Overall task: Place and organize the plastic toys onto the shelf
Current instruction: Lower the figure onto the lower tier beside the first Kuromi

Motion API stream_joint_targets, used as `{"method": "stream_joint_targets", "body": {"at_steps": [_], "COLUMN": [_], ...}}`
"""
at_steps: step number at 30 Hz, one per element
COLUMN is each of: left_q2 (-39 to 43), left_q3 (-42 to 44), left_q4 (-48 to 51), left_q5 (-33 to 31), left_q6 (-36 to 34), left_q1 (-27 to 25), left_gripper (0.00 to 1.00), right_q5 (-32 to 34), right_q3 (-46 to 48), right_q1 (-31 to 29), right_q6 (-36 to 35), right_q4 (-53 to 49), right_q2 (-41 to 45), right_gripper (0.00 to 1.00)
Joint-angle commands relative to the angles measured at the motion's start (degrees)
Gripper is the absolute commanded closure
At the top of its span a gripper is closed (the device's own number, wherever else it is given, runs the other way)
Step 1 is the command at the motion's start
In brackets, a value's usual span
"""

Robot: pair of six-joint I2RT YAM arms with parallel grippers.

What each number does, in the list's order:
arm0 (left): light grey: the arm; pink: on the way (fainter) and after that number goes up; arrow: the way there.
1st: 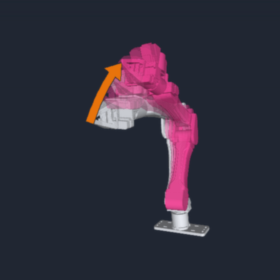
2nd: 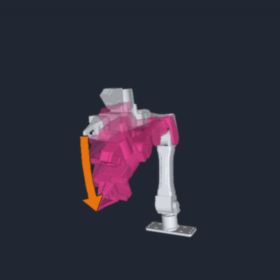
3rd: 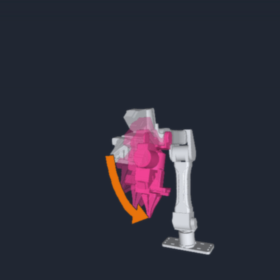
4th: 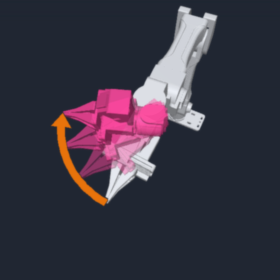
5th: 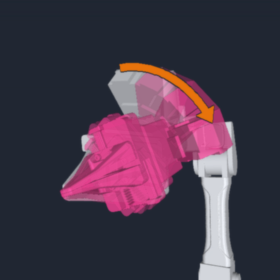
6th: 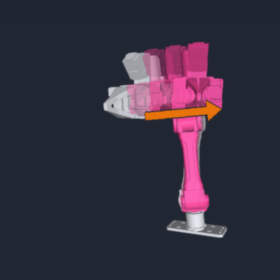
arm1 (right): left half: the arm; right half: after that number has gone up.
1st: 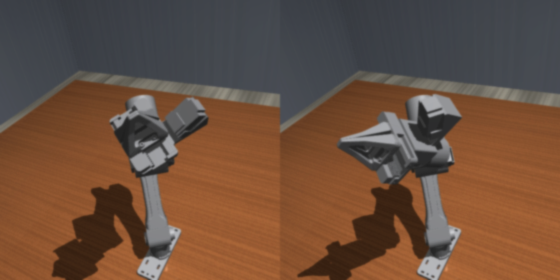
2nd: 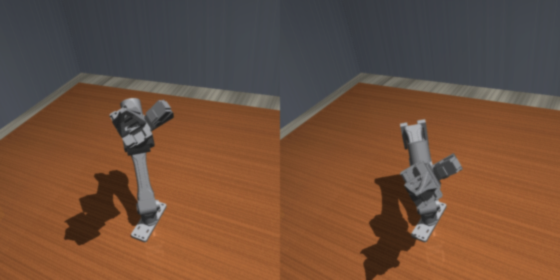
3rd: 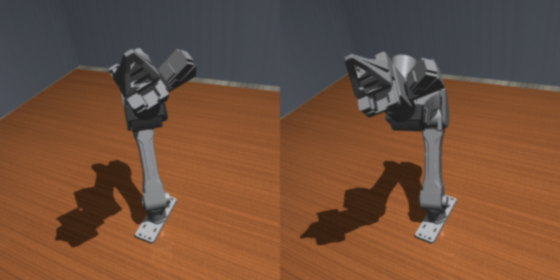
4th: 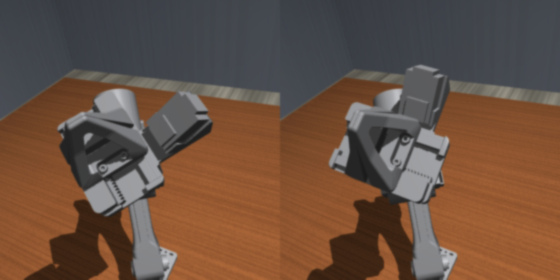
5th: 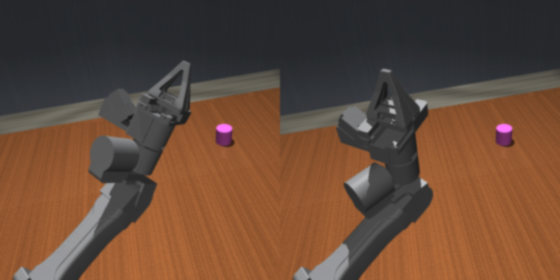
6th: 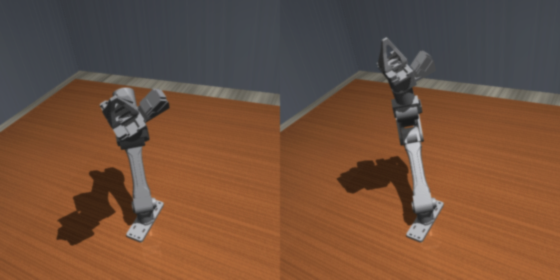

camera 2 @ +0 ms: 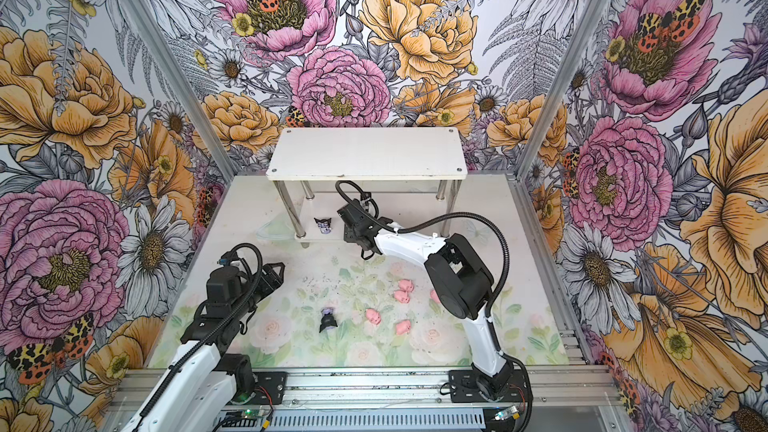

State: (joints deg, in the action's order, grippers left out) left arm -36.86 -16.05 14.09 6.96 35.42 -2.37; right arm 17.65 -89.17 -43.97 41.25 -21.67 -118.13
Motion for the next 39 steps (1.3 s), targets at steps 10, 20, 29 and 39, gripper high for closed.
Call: {"method": "stream_joint_targets", "body": {"at_steps": [10, 20, 29, 39], "left_q2": [0.2, -0.1, -0.4, -0.2], "left_q3": [0.4, 0.3, 0.3, 0.3], "left_q4": [-1.1, -1.3, -1.3, -1.3], "left_q5": [0.9, 0.8, 0.9, 1.0], "left_q6": [-1.2, -1.3, -1.1, -1.2], "left_q1": [0.5, 0.4, 0.5, 0.5], "left_gripper": [0.18, 0.18, 0.18, 0.18], "right_q5": [-1.1, -0.8, 0.4, -0.1], "right_q3": [-2.3, -2.5, -1.5, 0.1], "right_q1": [-0.9, -1.2, -1.2, -3.4], "right_q6": [1.5, 0.8, 0.6, 1.6], "right_q4": [0.1, 0.1, 0.1, 0.1], "right_q2": [0.9, 1.1, 1.9, 3.3], "right_gripper": [0.28, 0.28, 0.28, 0.27]}}
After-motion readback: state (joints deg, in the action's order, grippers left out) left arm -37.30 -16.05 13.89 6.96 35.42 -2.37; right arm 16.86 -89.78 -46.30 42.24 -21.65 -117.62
